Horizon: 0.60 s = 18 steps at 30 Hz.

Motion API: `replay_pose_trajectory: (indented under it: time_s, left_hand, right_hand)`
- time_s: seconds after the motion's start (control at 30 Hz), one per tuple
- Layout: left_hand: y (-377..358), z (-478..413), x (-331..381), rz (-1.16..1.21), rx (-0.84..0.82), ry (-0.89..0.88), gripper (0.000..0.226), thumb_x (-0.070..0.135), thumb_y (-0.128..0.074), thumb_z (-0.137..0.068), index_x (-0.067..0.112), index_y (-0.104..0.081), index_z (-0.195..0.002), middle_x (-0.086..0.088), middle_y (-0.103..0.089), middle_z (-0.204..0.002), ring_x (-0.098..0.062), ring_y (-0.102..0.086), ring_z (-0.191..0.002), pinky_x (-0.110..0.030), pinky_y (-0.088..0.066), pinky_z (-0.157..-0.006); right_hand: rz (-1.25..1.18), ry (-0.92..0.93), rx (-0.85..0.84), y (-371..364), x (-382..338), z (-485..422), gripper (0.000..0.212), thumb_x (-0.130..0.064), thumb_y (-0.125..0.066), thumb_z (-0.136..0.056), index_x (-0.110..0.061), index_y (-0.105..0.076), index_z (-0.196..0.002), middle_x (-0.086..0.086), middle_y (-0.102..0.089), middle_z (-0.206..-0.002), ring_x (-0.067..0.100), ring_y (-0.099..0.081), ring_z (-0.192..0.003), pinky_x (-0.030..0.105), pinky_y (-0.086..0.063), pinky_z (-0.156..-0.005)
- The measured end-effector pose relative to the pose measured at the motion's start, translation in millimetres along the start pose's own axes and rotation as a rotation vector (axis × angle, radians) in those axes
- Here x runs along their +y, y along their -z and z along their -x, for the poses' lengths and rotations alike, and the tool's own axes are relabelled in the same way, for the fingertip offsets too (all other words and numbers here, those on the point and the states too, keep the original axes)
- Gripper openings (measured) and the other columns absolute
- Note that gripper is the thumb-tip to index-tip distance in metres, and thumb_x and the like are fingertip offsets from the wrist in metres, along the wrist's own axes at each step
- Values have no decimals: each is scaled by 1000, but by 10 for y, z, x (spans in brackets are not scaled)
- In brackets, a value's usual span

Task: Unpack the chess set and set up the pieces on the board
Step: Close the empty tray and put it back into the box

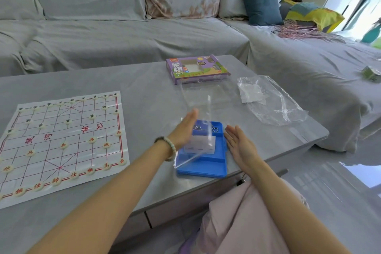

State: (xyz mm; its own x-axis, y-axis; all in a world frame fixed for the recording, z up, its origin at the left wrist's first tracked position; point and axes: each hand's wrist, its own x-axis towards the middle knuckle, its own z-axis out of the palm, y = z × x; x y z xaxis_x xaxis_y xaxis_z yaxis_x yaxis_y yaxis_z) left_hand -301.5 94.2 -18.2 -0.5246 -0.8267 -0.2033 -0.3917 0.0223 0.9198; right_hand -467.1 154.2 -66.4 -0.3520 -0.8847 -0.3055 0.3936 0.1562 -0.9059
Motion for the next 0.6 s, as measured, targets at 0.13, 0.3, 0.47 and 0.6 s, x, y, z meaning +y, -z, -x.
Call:
replay_pose_trajectory:
  time_s: [0.13,0.3,0.47,0.6]
  left_hand:
    - [-288,-169,-453,-817,-25,4,67,59,-19,-92,27,-1,-148,4,10,-156,-22,14,-143,-51,-1,-115]
    - [-288,-174,-515,-621,191,125,115,72,-53,-72,10,7,-147,-12,6,-156,-31,4,-143,-41,-4,-117]
    - [-274,-143,-584,-494,254,52,121,73,-60,-64,13,5,-147,-9,-8,-155,-28,-10,-142,-42,-15,-116]
    - [-272,-118,-548,-569,216,-36,113,73,-53,-70,22,13,-146,-4,11,-156,-23,5,-143,-40,-6,-117]
  right_hand:
    - [330,41,77,116,28,14,51,-36,-24,-102,-2,-41,-136,10,-45,-141,21,-44,-128,35,-32,-111]
    - [988,284,95,168,167,19,50,-44,-32,-96,-7,-66,-94,6,-65,-99,20,-58,-89,33,-42,-76]
    - [1087,344,-5,176,248,-42,41,-35,-32,-99,-16,-67,-110,-3,-63,-114,20,-56,-107,39,-44,-93]
    - [726,204,-38,69,100,114,39,-31,-28,-102,-19,-64,-107,-4,-64,-108,6,-59,-97,16,-45,-82]
